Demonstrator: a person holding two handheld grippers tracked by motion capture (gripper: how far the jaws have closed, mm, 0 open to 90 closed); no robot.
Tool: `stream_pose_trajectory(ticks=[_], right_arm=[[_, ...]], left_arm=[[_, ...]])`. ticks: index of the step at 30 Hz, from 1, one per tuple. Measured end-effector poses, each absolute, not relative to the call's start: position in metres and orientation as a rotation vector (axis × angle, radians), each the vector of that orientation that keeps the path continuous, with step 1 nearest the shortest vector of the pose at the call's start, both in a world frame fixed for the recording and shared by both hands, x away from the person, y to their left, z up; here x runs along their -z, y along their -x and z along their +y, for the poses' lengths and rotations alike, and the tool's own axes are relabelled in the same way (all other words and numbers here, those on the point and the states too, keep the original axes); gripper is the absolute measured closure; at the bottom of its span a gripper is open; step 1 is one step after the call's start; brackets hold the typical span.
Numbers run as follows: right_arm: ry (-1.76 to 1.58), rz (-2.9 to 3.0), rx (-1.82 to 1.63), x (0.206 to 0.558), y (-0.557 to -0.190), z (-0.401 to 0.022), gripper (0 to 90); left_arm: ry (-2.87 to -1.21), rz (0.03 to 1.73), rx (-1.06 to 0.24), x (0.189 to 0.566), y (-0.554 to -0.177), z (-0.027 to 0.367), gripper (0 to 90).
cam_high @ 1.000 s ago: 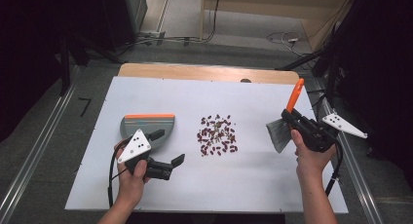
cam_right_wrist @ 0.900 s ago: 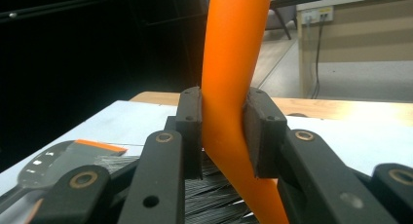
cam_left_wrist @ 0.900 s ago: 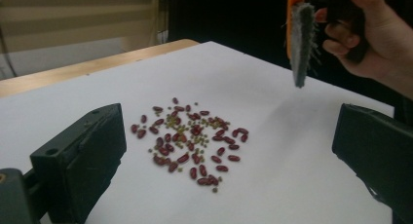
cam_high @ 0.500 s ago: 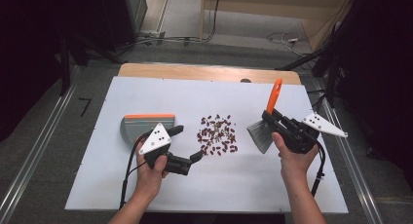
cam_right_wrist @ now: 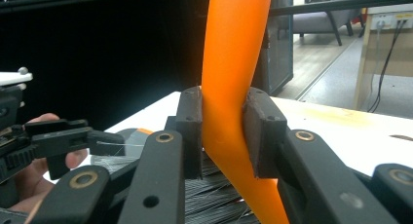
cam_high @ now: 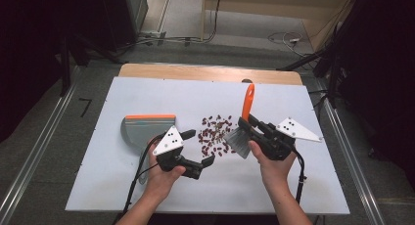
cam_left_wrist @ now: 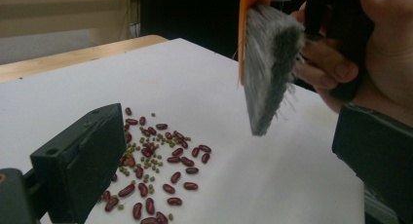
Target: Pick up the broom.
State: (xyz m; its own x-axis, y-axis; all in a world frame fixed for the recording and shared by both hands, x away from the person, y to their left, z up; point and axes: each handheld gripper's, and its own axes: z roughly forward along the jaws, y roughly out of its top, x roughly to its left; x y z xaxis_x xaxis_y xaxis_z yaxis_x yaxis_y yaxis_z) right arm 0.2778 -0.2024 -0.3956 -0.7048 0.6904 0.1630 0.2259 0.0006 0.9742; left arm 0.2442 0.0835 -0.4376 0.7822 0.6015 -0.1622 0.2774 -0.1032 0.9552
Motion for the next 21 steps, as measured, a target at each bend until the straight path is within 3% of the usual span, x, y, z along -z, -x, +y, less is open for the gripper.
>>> stream_pose_trajectory(ticks=[10, 16, 21], right_arm=[[-0.912, 1.955, -1.782, 0.399, -0.269, -0.178, 69.4], [-0.897, 1.973, -1.79, 0.401, -0.265, -0.168, 69.4], [-0.871, 1.99, -1.796, 0.403, -0.261, -0.158, 69.4]], left_arm=[[-1.684, 0.699, -0.254, 0.44, -0.241, 0.071, 3.5], [-1.7, 0.705, -0.251, 0.441, -0.239, 0.063, 15.2], [-1.729, 0.721, -0.264, 0.444, -0.237, 0.056, 31.3]])
